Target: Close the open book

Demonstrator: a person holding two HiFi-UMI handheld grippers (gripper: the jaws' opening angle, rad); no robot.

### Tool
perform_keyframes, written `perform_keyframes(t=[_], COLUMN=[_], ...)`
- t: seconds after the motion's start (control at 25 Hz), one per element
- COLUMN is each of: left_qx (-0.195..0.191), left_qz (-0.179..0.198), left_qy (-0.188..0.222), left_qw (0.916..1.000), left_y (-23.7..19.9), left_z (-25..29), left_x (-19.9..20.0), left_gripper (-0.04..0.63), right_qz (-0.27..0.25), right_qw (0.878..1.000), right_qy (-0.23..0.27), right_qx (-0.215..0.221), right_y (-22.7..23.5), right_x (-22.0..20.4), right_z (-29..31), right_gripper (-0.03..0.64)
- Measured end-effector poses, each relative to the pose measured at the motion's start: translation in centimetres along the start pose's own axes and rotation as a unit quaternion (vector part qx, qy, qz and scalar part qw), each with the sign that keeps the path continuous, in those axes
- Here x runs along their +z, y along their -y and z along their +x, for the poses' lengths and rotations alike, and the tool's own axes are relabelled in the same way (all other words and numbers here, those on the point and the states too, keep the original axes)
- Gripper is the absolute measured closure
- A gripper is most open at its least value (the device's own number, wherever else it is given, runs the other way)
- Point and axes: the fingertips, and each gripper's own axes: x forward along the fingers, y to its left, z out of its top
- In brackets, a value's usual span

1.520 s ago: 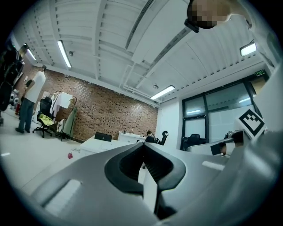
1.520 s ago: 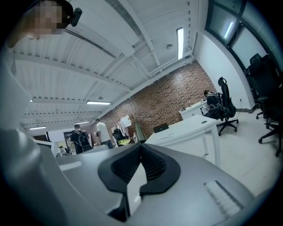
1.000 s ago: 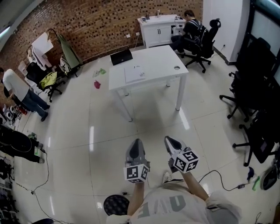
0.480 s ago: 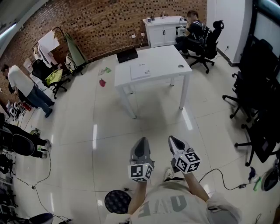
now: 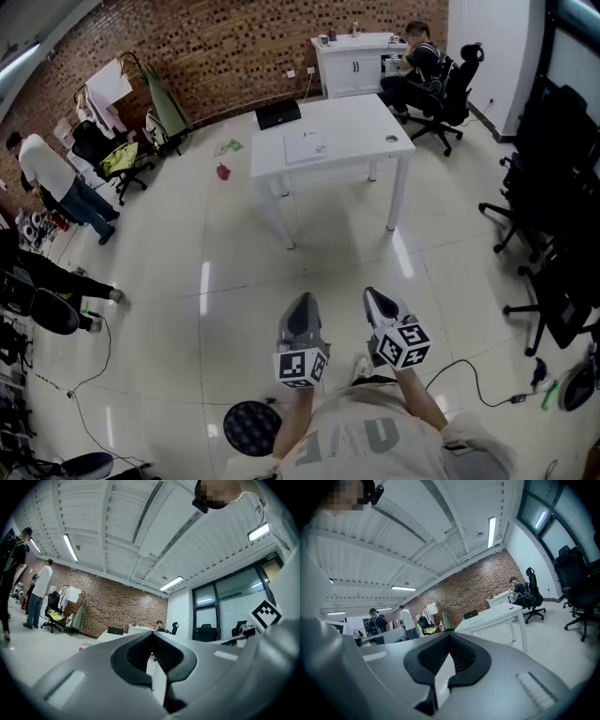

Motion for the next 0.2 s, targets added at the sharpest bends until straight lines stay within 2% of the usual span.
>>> perform_keyframes(t=[0.2], left_qx=[0.003], left_qz=[0.005], left_qy=[0.012], left_qw=[0.9999], left_y=[-0.26], left_z=[-0.27], left_x=[0.82], left_gripper=[0.580], right_qz=[-0.007], right_qw=[1.000], right_qy=[0.010], right_qx=[0.000], right_y=[-0.26], right_x=[0.55], right_z=[-0.05], right_gripper=[0.614])
